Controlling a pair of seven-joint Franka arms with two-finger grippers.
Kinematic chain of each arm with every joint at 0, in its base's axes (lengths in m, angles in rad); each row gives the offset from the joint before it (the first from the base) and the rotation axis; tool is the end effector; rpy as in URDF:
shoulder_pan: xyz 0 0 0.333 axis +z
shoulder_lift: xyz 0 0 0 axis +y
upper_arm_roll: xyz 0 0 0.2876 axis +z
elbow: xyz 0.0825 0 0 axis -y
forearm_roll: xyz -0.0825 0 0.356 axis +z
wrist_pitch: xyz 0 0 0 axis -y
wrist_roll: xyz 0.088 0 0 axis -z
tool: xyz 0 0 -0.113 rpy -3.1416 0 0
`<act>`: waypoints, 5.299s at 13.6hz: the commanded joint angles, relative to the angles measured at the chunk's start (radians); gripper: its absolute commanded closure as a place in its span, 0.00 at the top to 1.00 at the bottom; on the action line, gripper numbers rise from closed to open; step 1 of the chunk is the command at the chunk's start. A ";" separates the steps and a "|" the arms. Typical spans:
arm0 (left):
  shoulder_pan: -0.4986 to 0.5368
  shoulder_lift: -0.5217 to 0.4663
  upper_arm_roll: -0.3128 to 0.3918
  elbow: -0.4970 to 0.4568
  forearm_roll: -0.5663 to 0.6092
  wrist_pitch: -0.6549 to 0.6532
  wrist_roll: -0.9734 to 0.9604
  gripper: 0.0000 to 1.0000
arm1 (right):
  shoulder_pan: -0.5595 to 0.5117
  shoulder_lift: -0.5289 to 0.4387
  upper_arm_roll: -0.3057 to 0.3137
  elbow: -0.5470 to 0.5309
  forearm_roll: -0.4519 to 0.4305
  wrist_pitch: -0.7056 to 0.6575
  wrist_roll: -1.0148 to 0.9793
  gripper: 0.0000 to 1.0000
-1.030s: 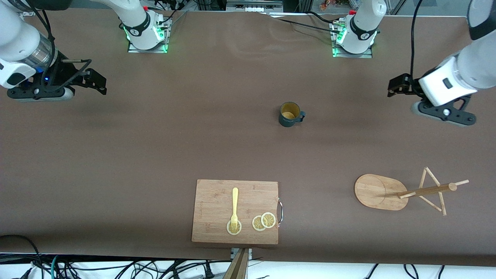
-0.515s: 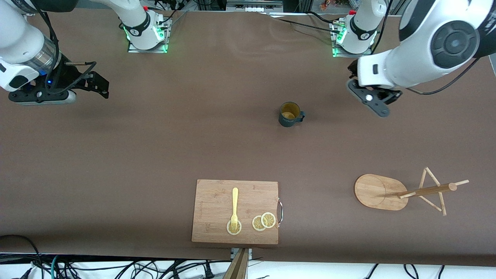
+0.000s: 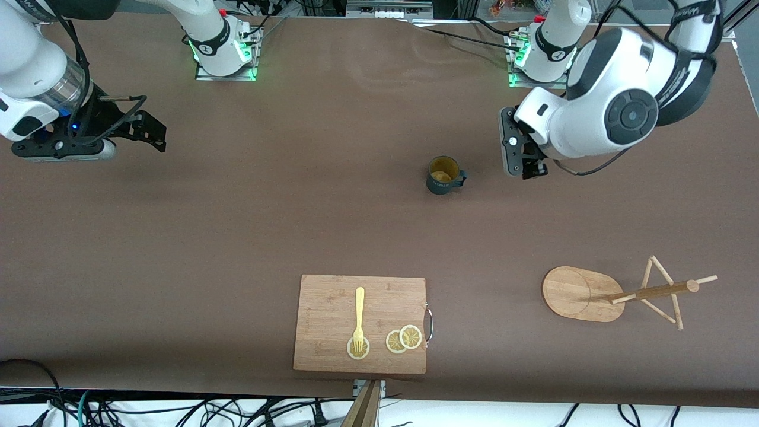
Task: Pass cup and hang on rack
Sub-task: 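Move the left gripper toward the teal mug's handle, then close the left gripper on the mug handle, then lift the mug with the left gripper and carry it to the rack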
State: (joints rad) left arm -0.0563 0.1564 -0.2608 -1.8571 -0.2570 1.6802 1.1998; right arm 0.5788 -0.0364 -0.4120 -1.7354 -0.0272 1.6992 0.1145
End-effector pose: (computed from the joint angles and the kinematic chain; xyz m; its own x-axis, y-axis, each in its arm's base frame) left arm 0.4974 -0.1863 0.3975 0.1474 -0.9802 0.1323 -0.9120 -0.0830 0.4016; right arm 0.5180 0.0814 0.5451 0.9984 0.0560 -0.0014 0.0561 -0.9983 0.0126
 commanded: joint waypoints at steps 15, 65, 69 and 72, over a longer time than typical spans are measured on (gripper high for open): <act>0.087 0.288 0.126 -0.490 -1.105 0.388 1.510 1.00 | -0.002 0.010 -0.005 0.023 -0.008 -0.004 -0.009 1.00; 0.443 0.456 0.380 -0.209 -1.473 -0.588 -0.093 0.00 | 0.015 0.010 0.004 0.023 -0.003 0.000 0.008 1.00; 0.470 0.509 0.379 -0.206 -1.559 -0.585 -0.283 0.00 | 0.016 0.010 0.004 0.025 -0.002 0.000 0.008 1.00; 0.486 0.531 0.379 -0.143 -1.590 -0.574 -0.438 0.00 | 0.024 0.010 0.004 0.025 -0.002 0.000 0.008 1.00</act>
State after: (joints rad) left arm 0.4096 0.6637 0.1292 -2.0622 -1.8230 1.1153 0.8648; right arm 0.5950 -0.0345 -0.4074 -1.7308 -0.0271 1.7029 0.1157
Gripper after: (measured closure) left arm 0.789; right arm 0.000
